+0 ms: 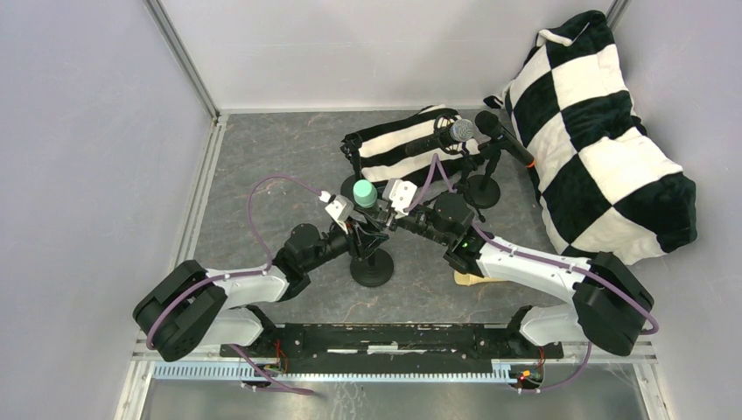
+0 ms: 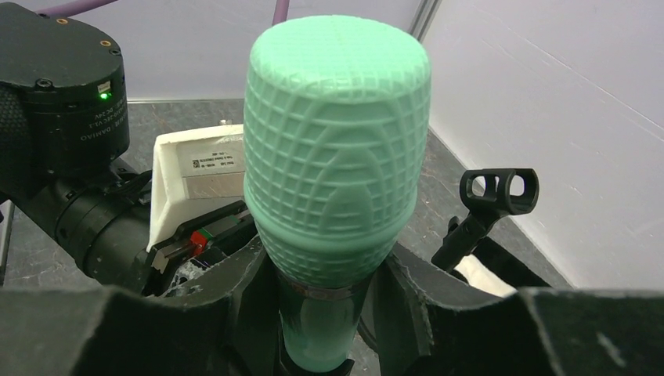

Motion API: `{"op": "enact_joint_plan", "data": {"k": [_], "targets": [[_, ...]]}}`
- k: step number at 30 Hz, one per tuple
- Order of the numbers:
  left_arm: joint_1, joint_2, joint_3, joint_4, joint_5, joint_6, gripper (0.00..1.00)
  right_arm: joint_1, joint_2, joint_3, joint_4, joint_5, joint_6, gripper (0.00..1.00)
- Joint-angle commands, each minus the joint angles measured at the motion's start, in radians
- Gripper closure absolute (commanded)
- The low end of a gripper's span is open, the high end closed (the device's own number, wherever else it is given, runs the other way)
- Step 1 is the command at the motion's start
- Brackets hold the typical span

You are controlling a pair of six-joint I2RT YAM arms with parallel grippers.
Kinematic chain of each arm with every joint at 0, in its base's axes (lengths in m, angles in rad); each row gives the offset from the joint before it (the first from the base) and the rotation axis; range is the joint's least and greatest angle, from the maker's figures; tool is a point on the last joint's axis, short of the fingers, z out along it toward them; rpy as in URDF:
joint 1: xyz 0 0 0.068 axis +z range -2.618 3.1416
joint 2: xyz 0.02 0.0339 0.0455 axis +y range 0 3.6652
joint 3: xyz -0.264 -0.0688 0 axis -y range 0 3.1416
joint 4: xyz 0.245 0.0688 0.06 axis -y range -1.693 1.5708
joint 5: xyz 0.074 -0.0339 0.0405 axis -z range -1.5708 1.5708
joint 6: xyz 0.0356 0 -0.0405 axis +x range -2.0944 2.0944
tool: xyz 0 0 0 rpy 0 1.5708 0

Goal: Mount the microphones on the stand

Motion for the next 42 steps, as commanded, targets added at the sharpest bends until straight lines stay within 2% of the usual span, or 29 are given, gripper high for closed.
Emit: {"op": "enact_joint_plan", "data": {"k": [1, 24, 25, 28, 29, 30, 31, 33, 35, 42], "targets": [[-0.026, -0.038, -0.019, 0.032, 0.065, 0.004, 0.98, -0.029, 0.121, -0.113, -0.498, 0.146, -0.111, 1.0], [-0.026, -0.039, -0.016, 0.016, 0.055, 0.009, 0.98, -0.029, 0.118, -0.116, -0.495, 0.135, -0.132, 1.0], [-0.026, -0.039, -0.015, 0.013, 0.053, 0.01, 0.98, -0.029, 0.103, -0.108, -0.495, 0.127, -0.128, 0.97], [-0.026, -0.039, -0.012, 0.002, 0.048, 0.013, 0.98, -0.029, 0.039, -0.077, -0.494, 0.091, -0.102, 0.71], [-0.025, -0.04, -0.012, -0.001, 0.046, 0.015, 0.98, -0.029, 0.014, -0.061, -0.491, 0.078, -0.091, 0.56], [-0.026, -0.041, -0.011, -0.003, 0.043, 0.016, 0.98, -0.027, -0.011, -0.041, -0.49, 0.058, -0.082, 0.35], [-0.026, -0.04, -0.01, -0.007, 0.041, 0.017, 0.98, -0.028, -0.031, -0.022, -0.494, 0.035, -0.073, 0.25], [-0.026, -0.04, -0.007, -0.013, 0.039, 0.02, 0.98, -0.028, -0.075, 0.015, -0.5, -0.003, -0.053, 0.17], [-0.026, -0.039, -0.005, -0.017, 0.033, 0.022, 0.98, -0.027, -0.121, 0.041, -0.497, -0.039, -0.034, 0.13], [-0.026, -0.049, -0.019, -0.015, -0.02, 0.029, 0.98, -0.027, -0.289, 0.033, -0.541, -0.227, -0.021, 0.11]]}}
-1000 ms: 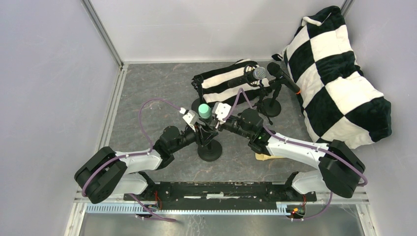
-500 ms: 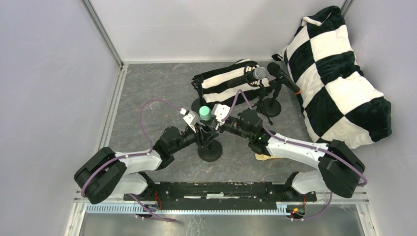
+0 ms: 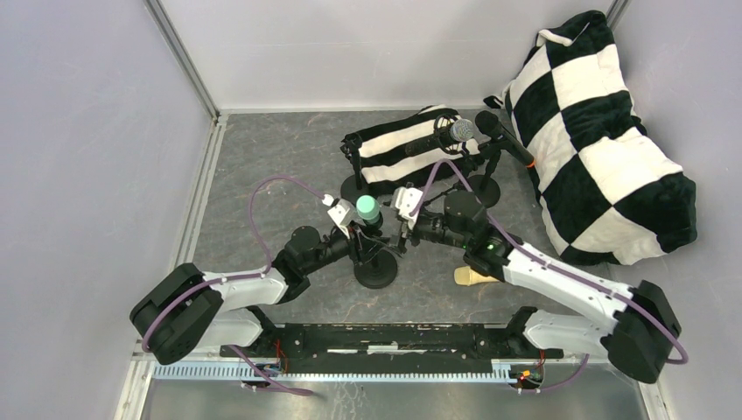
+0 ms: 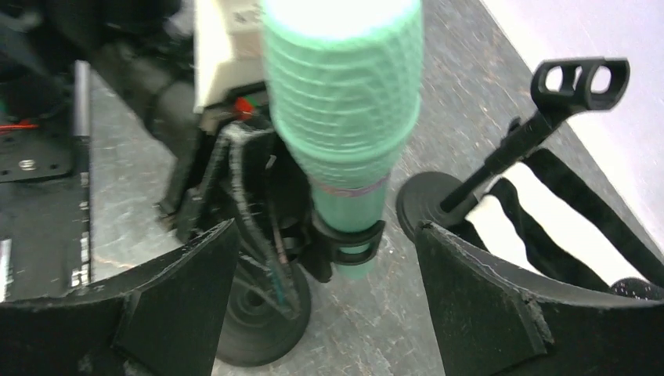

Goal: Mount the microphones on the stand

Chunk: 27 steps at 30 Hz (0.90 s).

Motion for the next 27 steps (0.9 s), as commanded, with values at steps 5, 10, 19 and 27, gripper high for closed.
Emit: {"op": "enact_joint_plan", "data": {"k": [5, 10, 19, 27], "targets": [[-0.004, -0.024, 0.005, -0.008, -0.08, -0.017, 0.98, -0.002, -0.23, -0.075, -0.104, -0.04, 0.027, 0.11], [-0.01, 0.014, 0.112, -0.094, -0.112, 0.03, 0.98, -0.003, -0.355, -0.142, -0.122, 0.292, 0.06, 0.11], [-0.043, 0.18, 0.323, -0.045, -0.191, 0.114, 0.98, -0.003, -0.478, -0.211, -0.18, 0.681, 0.172, 0.1], [-0.094, 0.298, 0.436, 0.015, -0.314, 0.233, 0.98, -0.002, -0.527, -0.297, -0.176, 0.704, 0.228, 0.09]]}}
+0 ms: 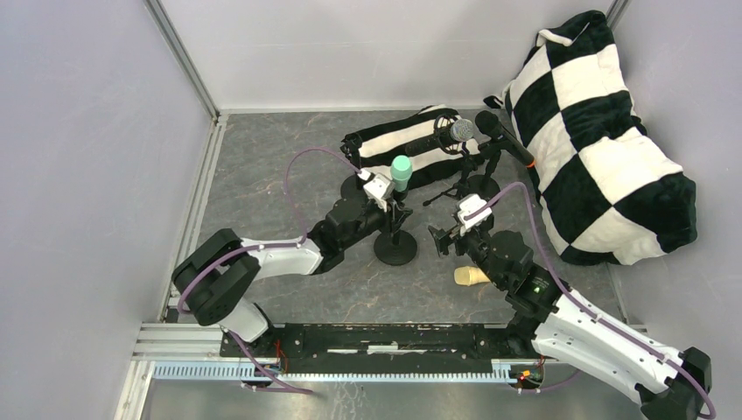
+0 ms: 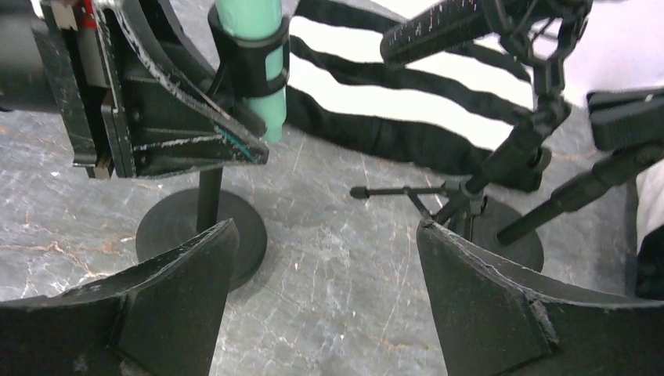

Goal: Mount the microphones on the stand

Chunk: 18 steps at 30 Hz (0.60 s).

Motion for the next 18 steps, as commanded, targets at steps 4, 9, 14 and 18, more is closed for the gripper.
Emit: {"op": "enact_joint_plan", "data": {"k": [4, 9, 14, 18], "targets": [[-0.071, 0.064, 0.084, 0.169, -0.171, 0.202, 0.98, -0.001, -0.004, -0.081, 0.045, -0.011, 0.044, 0.08], [-0.103, 0.062, 0.002, 0.218, -0.252, 0.206, 0.97, -0.001, 0.008, -0.126, 0.095, -0.096, 0.044, 0.08], [-0.119, 0.023, -0.085, 0.234, -0.291, 0.158, 0.92, -0.002, 0.022, -0.139, 0.122, -0.12, 0.054, 0.08], [-0.126, -0.005, -0.151, 0.247, -0.308, 0.124, 0.84, -0.002, 0.04, -0.151, 0.148, -0.143, 0.067, 0.08]]}}
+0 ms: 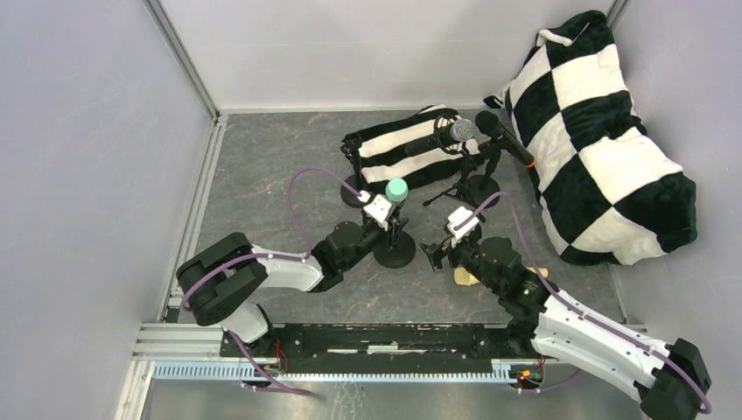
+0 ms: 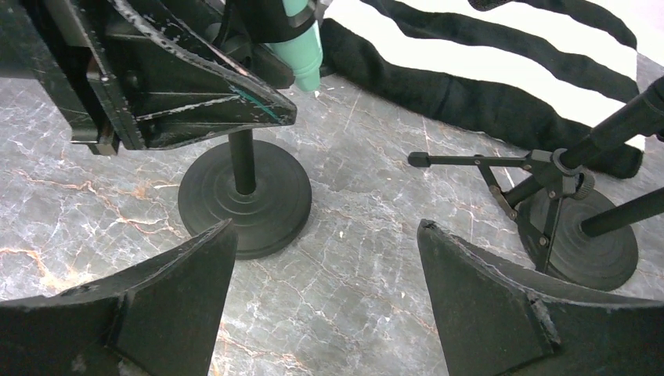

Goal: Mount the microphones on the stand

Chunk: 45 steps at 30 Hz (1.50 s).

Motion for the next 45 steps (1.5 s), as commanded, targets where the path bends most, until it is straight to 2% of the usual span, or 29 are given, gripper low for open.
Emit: {"op": "enact_joint_plan", "data": {"k": [1, 5, 11, 19, 21, 22, 28, 34, 38, 45], "targets": [[-0.006, -0.053, -0.065, 0.053, -0.076, -0.025, 0.81, -0.002, 0.018, -0.012, 0.082, -0.043, 0.022, 0.08], [-0.009, -0.064, -0.072, 0.012, -0.091, -0.059, 0.69, -0.001, 0.035, -0.013, 0.097, -0.066, 0.022, 0.08], [-0.011, -0.073, -0.093, 0.025, -0.09, -0.084, 0.46, -0.001, 0.046, -0.012, 0.095, -0.082, 0.022, 0.08], [-0.028, -0.102, -0.112, -0.016, -0.064, -0.105, 0.3, -0.002, 0.047, -0.027, 0.113, -0.083, 0.054, 0.08], [-0.034, -0.128, -0.122, -0.043, -0.066, -0.106, 0.19, -0.001, 0.045, -0.044, 0.131, -0.088, 0.064, 0.08], [-0.037, -0.155, -0.131, -0.06, -0.068, -0.11, 0.17, -0.001, 0.047, -0.055, 0.147, -0.093, 0.069, 0.07], [-0.046, -0.323, -0.235, -0.177, -0.109, -0.193, 0.13, -0.001, 0.089, -0.074, 0.231, -0.131, 0.131, 0.08], [-0.047, -0.518, -0.291, -0.391, -0.214, -0.316, 0.13, 0.007, 0.187, -0.077, 0.361, -0.131, 0.211, 0.17], [-0.046, -0.608, -0.283, -0.532, -0.31, -0.356, 0.12, 0.075, 0.275, -0.059, 0.456, -0.046, 0.214, 0.18], [-0.046, -0.691, -0.288, -0.609, -0.38, -0.355, 0.1, 0.158, 0.424, -0.026, 0.604, 0.125, 0.221, 0.19]]}}
